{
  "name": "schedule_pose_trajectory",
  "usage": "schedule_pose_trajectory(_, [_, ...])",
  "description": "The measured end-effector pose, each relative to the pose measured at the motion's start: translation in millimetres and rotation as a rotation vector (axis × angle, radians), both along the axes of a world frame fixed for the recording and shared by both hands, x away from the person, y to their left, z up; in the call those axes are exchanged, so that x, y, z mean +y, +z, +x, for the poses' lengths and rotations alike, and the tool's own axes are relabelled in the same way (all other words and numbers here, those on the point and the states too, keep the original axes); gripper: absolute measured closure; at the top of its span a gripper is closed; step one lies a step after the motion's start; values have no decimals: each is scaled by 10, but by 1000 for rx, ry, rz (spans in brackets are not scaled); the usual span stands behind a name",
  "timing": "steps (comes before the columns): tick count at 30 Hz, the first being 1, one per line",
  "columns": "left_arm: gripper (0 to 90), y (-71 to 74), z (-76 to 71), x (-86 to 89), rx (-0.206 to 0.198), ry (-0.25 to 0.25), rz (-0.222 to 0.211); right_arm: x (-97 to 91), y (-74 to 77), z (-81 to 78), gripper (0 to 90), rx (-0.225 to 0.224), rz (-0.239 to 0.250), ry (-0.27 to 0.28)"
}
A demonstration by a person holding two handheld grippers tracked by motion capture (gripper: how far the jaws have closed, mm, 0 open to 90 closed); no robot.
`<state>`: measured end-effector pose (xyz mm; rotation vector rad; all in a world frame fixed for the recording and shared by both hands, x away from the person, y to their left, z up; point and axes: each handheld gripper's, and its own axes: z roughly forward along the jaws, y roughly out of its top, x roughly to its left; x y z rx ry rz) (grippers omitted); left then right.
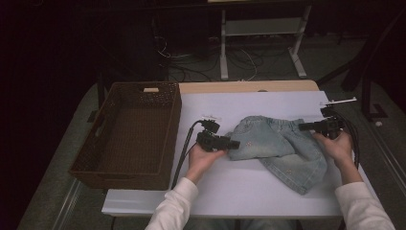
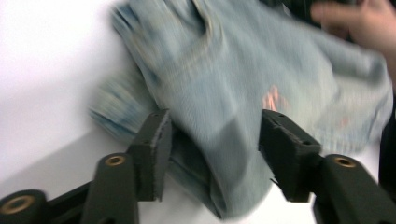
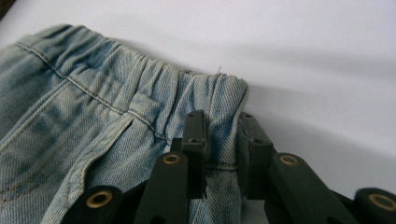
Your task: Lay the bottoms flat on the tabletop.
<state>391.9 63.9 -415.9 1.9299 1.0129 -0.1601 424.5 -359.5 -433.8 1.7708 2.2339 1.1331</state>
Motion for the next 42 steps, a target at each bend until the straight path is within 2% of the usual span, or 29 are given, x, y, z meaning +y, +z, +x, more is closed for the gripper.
schedule_pose_trajectory(6, [387,154,279,-52,-10,31,-30,16,27,-11,747,-14,-8,5])
schedule_pose_trajectory(12, [367,298,493,-143,-35,30,-28,-6,25,-17,747,-15,16,2])
schedule_pose_trajectory(20, [340,355,703,-209,-41,45,-20,-25,27,-18,747,-20,32,2])
schedule_pose_trajectory(24, [341,301,803,-259,-26,70,-15,-28,25,-19,747,-21,36,3])
schedule_pose_trajectory(28, [341,209,890,-311,-7,95,11,-38,28,-25,747,-24,46,1])
schedule_pose_trajectory(36, [354,-90,1029,-371,64,153,39,-63,39,-50,746,-34,61,-3])
schedule_pose_trajectory(42, [362,-271,1057,-477,105,152,51,-71,42,-64,746,-40,67,-4])
